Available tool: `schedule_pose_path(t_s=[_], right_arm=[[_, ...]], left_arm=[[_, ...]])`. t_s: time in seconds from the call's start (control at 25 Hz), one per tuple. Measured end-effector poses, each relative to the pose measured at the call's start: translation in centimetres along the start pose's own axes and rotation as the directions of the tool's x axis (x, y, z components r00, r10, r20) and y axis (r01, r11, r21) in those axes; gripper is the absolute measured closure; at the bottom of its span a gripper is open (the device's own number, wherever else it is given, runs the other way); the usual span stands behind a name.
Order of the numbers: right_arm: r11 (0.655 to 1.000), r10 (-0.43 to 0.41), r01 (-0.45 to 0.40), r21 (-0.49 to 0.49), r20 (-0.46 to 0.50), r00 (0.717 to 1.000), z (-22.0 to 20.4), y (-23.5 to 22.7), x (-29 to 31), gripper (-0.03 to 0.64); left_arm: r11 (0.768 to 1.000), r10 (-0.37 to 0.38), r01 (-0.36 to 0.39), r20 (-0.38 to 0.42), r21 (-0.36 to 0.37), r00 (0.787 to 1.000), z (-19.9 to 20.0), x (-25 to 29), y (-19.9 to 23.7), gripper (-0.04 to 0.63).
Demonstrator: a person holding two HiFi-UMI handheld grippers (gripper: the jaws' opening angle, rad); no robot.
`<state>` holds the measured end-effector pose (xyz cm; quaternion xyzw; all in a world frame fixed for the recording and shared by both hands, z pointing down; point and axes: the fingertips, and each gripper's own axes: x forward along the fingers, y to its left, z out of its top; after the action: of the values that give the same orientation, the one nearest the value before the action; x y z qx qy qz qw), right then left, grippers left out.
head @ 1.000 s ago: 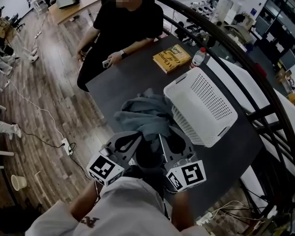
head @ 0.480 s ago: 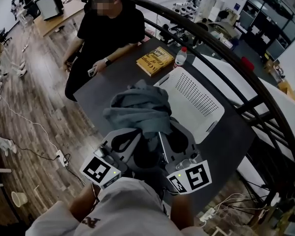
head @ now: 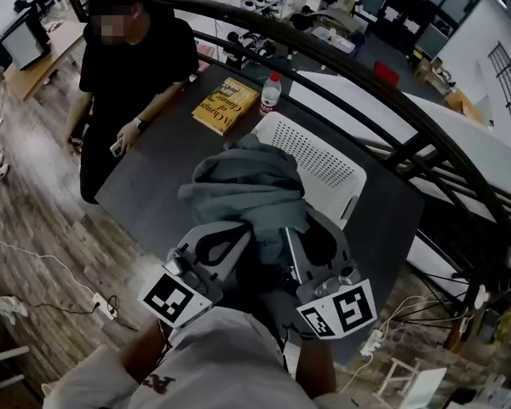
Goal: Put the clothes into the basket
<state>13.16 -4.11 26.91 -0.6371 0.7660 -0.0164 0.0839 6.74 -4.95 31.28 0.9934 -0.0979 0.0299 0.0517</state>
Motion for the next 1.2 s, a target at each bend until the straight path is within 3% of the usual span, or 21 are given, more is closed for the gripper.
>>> schedule_pose_path(t_s=[0.28,0.48,0.8,1.2], right_arm=[[0.988,-0.149,0.148,-0.039,-0.019,0.989,0.4,-3.0,0.3,0.54],[0.971,-0.235,0.232,-0.065,-0.054,0.97,-0.1,-6.3,-2.0,0.54],[0.949,-0.315,0.308,-0.07,-0.128,0.941,-3.5,-10.8,2.2,0.539],[0.942,-0.336,0.323,-0.092,-0.235,0.912,-8.1,-15.5,5.6,0.539]], left_arm=[[0.989,-0.146,0.146,-0.007,-0.008,0.989,0.2,2.9,0.8,0.603],[0.976,-0.215,0.215,-0.021,-0.025,0.976,-0.7,6.0,-0.9,0.603],[0.966,-0.252,0.248,-0.054,-0.071,0.966,-3.1,8.9,4.4,0.603],[0.968,-0.236,0.224,-0.108,-0.112,0.966,-6.3,11.6,8.4,0.603]])
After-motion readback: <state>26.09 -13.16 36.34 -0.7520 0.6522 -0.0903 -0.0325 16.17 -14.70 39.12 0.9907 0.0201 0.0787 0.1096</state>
